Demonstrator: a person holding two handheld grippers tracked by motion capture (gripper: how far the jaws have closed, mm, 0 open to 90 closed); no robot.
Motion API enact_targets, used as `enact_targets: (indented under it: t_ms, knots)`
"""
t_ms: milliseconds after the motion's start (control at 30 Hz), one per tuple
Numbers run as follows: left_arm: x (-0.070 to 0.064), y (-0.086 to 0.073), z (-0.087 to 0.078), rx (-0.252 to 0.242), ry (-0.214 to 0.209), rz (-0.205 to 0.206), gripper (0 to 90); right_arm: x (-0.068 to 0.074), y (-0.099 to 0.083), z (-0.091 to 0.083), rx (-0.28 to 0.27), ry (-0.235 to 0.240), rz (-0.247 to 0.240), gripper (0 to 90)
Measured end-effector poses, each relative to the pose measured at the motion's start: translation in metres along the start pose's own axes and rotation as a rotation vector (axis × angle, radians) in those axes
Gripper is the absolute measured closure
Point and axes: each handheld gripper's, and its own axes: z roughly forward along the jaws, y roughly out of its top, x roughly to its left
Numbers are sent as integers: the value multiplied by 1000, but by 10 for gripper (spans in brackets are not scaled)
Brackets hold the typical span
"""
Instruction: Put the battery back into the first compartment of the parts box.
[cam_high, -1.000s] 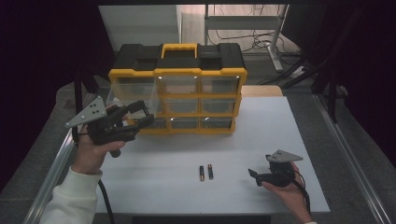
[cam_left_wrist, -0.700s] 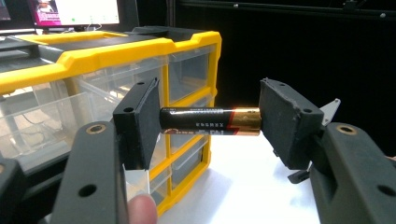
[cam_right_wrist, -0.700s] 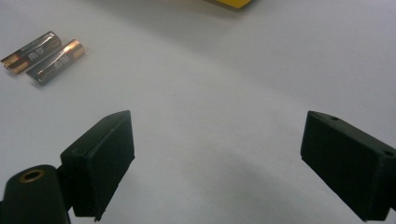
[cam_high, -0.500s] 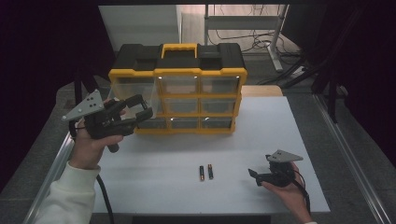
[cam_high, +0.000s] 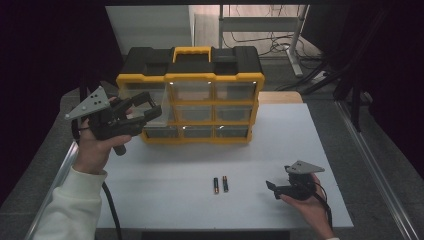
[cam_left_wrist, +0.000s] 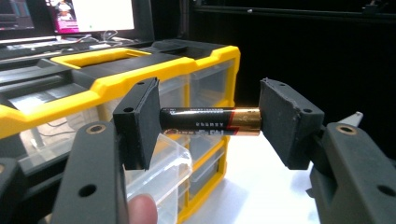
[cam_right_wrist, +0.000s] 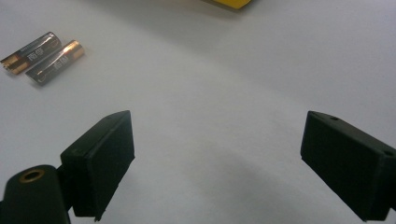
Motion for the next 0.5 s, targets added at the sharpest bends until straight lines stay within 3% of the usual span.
enact_targets:
  t_ms: [500]
  knots:
    - [6, 7, 3, 17, 42, 0, 405, 0, 0, 0, -1, -1, -1, 101]
